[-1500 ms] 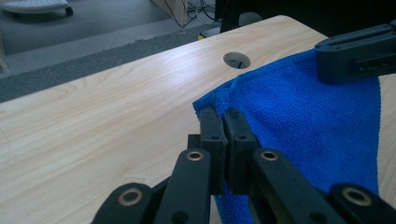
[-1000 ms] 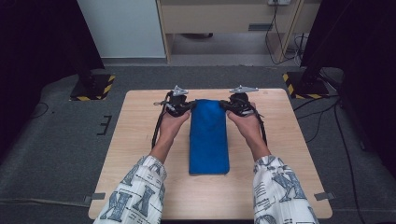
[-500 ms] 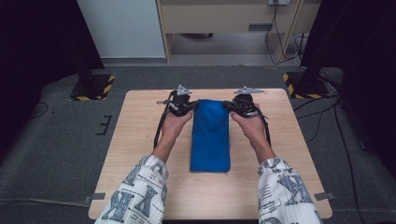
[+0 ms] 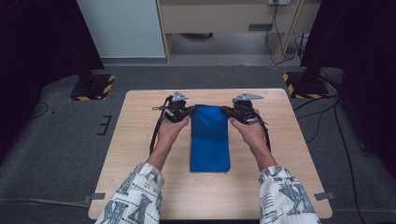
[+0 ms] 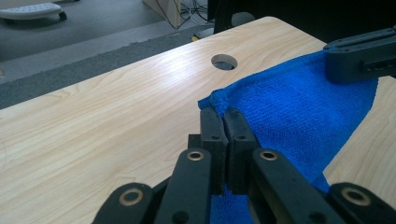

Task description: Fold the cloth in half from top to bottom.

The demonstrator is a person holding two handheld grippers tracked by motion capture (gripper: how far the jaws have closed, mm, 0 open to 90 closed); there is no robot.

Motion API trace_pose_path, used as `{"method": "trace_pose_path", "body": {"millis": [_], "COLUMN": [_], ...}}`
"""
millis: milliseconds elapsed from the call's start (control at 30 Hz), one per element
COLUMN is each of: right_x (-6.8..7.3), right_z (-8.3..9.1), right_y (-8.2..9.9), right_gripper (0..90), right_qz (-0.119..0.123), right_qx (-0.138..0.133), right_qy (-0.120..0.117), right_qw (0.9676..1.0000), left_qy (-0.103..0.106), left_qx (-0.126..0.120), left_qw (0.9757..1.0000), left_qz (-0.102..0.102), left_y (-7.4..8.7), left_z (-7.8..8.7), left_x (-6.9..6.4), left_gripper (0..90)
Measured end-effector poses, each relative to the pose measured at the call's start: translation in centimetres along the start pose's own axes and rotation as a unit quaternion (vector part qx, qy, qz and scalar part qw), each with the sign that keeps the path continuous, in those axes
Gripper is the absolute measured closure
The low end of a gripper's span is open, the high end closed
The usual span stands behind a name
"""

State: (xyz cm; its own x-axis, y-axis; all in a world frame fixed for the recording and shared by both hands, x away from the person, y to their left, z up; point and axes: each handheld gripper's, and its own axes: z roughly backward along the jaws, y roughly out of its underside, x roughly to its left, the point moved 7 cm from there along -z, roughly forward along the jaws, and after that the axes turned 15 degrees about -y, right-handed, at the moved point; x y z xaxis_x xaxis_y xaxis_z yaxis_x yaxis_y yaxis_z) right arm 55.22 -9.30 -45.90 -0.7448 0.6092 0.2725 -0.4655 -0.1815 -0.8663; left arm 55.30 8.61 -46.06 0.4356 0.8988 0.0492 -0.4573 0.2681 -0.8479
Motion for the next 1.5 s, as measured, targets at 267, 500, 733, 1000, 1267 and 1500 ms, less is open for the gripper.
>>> {"method": "trace_pose_path", "body": {"millis": [267,500,733,1000,1267,1500], "right_x": [0.3,1.2,2.4,2.7,2.9,3.3], "right_z": [0.6,0.8,0.7,0.3,0.0,0.0], "right_y": [1.2,2.5,3.8,4.9,5.3,5.2], "right_gripper": [85.0,85.1,85.0,85.3,85.4,85.4], "right_qz": [0.0,0.003,0.013,0.006,0.007,0.009], "right_qx": [0.003,0.005,0.017,0.023,0.032,0.032], "right_qy": [-0.004,-0.017,-0.031,-0.036,-0.043,-0.049], "right_qw": [1.0,0.9998,0.9993,0.9991,0.9985,0.9982], "left_qy": [0.008,0.018,0.015,0.038,0.046,0.051], "left_qx": [0.001,0.002,0.008,0.018,0.025,0.015], "left_qw": [1.0,0.9998,0.9998,0.9991,0.9985,0.9979], "left_qz": [-0.004,-0.005,-0.014,0.008,0.015,0.037], "left_y": [0.9,1.8,3.6,5.4,7.1,6.8], "left_z": [0.6,1.5,2.6,2.5,2.7,3.7], "left_x": [-0.8,-0.9,-1.3,-1.8,-2.4,-2.0], "left_gripper": [87.6,87.6,87.5,86.2,79.1,42.0]}}
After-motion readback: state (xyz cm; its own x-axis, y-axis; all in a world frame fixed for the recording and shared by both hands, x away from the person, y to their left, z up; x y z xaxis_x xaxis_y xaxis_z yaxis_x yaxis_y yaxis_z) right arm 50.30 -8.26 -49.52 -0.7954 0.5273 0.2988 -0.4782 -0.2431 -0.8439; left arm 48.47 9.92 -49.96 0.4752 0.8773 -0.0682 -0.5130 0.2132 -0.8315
